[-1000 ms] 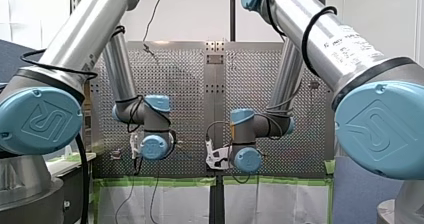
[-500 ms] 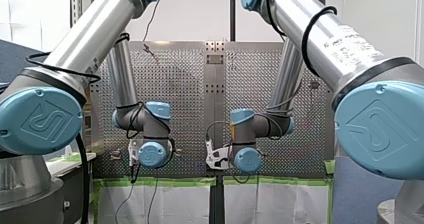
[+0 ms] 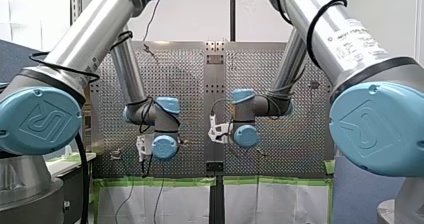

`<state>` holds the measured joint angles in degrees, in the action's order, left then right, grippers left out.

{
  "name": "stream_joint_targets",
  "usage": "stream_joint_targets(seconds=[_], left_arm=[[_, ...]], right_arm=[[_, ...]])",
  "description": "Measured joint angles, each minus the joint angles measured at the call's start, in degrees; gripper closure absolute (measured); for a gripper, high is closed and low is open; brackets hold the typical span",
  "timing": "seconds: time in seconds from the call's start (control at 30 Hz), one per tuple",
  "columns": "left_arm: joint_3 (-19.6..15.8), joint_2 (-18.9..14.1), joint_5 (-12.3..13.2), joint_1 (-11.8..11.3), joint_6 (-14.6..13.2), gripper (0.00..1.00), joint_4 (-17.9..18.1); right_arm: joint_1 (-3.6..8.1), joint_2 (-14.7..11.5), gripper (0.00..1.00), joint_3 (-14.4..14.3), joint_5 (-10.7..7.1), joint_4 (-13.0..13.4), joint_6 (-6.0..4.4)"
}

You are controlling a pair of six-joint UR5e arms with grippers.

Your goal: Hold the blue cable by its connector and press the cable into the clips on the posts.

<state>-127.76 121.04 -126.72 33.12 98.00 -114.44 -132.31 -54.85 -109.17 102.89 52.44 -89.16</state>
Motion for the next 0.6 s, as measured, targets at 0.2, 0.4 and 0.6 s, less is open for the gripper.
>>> stream_joint_targets(seconds=[0.2, 0.4, 0.6], left_arm=[[3.33, -3.09, -2.29, -0.72, 0.78, 1.00, -3.31], [6.26, -6.38, -5.46, -1.84, 0.43, 1.00, -6.64], [6.82, -9.38, -7.82, -3.47, 0.78, 1.00, -9.64]], right_arm=[[0.30, -3.57, 1.00, 3.53, -3.19, -3.56, -0.88], [0.49, -6.39, 1.00, 6.15, -5.38, -6.40, -2.18], [0.46, -9.17, 1.00, 9.05, -8.22, -9.29, -4.17]])
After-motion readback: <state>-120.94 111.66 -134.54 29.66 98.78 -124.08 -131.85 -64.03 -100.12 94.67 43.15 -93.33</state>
